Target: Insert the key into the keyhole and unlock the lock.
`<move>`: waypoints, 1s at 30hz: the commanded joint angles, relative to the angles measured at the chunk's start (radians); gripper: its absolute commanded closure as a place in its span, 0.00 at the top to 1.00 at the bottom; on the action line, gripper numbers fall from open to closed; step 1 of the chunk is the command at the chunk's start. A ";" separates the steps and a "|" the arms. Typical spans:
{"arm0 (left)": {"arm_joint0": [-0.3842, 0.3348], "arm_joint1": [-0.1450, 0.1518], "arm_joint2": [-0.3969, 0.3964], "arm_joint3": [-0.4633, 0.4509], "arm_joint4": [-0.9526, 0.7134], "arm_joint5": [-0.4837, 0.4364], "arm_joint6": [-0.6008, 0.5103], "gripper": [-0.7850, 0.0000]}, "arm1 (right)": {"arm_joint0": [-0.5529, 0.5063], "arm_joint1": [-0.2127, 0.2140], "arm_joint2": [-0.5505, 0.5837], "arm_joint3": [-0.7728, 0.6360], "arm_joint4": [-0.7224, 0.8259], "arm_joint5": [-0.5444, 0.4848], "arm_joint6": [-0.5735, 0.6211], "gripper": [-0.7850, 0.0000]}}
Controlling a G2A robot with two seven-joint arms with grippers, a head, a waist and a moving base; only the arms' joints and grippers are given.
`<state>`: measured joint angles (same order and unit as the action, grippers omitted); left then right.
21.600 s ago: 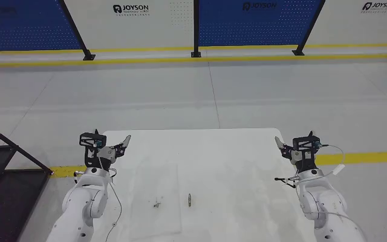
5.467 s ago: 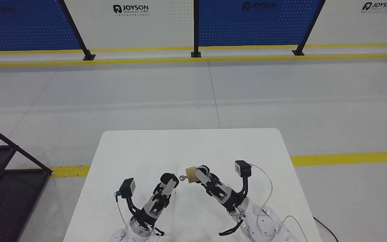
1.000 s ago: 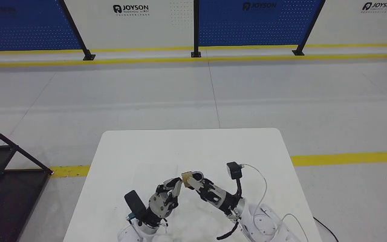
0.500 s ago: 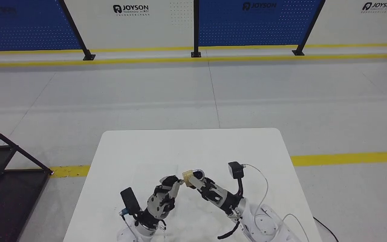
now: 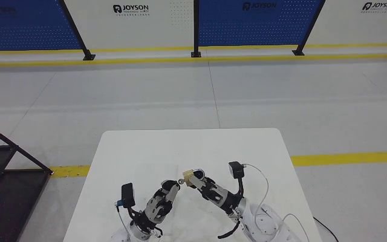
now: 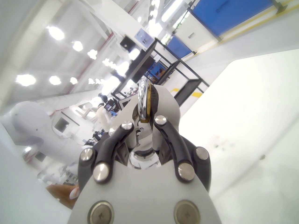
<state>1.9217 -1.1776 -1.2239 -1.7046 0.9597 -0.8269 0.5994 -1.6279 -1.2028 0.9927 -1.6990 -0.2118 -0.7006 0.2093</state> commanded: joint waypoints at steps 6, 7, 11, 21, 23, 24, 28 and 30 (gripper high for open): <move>0.002 0.002 0.002 -0.013 -0.018 0.013 -0.049 0.15 | 0.001 0.001 -0.001 0.000 0.000 -0.006 0.001 0.00; 0.001 0.002 0.004 -0.012 -0.020 0.014 -0.052 0.16 | 0.000 0.001 -0.001 0.000 0.000 -0.007 0.000 0.00; -0.004 0.001 0.010 -0.012 -0.026 0.022 -0.063 0.23 | -0.001 0.002 -0.001 0.000 -0.001 -0.008 -0.001 0.00; -0.013 0.000 0.007 -0.002 -0.046 0.042 -0.055 0.29 | -0.003 0.004 0.001 -0.002 -0.002 -0.011 -0.002 0.00; -0.012 0.001 0.006 0.001 -0.052 0.038 -0.057 0.31 | -0.003 0.004 0.001 -0.002 -0.002 -0.008 -0.002 0.00; -0.012 0.001 0.004 0.003 -0.055 0.039 -0.058 0.33 | -0.003 0.004 0.001 -0.003 -0.002 -0.007 -0.002 0.00; -0.017 0.002 0.008 0.012 -0.086 0.022 -0.091 0.34 | -0.002 0.005 0.001 -0.003 -0.002 -0.006 -0.002 0.00; -0.021 0.003 0.007 0.015 -0.114 0.012 -0.116 0.34 | -0.001 0.005 0.001 -0.002 -0.003 -0.006 -0.001 0.00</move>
<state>1.9027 -1.1750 -1.2161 -1.6903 0.8602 -0.8098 0.4966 -1.6295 -1.1979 0.9934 -1.7021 -0.2137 -0.7062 0.2076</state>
